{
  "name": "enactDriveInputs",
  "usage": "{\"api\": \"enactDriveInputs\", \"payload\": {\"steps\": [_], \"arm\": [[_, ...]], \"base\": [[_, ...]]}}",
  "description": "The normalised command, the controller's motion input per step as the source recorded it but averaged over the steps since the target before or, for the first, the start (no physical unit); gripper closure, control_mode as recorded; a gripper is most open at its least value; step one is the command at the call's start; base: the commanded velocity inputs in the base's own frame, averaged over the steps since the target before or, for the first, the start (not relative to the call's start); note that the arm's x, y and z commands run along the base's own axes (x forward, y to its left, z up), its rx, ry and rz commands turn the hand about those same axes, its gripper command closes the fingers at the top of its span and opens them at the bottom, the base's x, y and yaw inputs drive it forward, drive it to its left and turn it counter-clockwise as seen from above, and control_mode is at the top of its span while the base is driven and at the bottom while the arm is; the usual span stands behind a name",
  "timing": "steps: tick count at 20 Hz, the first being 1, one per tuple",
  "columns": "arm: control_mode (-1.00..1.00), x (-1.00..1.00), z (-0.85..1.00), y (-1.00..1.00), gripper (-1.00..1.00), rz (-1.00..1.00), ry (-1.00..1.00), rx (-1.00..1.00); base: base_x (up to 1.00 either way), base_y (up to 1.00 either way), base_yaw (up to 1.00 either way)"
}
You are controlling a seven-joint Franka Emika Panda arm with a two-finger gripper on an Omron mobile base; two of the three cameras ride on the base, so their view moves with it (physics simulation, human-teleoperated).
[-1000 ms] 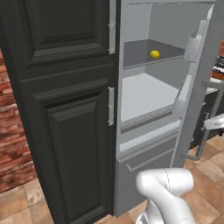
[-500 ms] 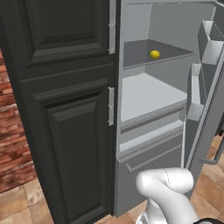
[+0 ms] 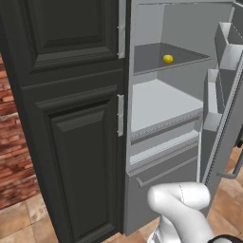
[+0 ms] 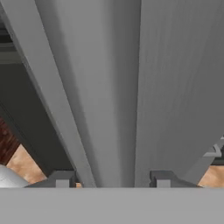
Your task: Retrieve a lemon from the fridge and place it on the cutting board with the fish.
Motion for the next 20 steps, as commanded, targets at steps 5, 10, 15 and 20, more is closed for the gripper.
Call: {"api": "enactDriveInputs", "payload": {"steps": [5, 10, 15, 20], "arm": [[-1.00, -0.54, 0.27, 0.00, -1.00, -0.20, 0.00, -0.06], [-1.00, -0.65, 0.53, 0.24, -1.00, -0.33, 0.00, -0.25], [-1.00, -0.33, 0.64, 0.43, -1.00, -0.35, 0.02, -0.37], [-1.00, -0.06, 0.64, 0.66, -1.00, -0.22, 0.17, -0.44]], "base": [[0.00, 0.00, 0.00], [0.00, 0.00, 0.00], [0.00, 0.00, 0.00], [0.00, 0.00, 0.00]]}}
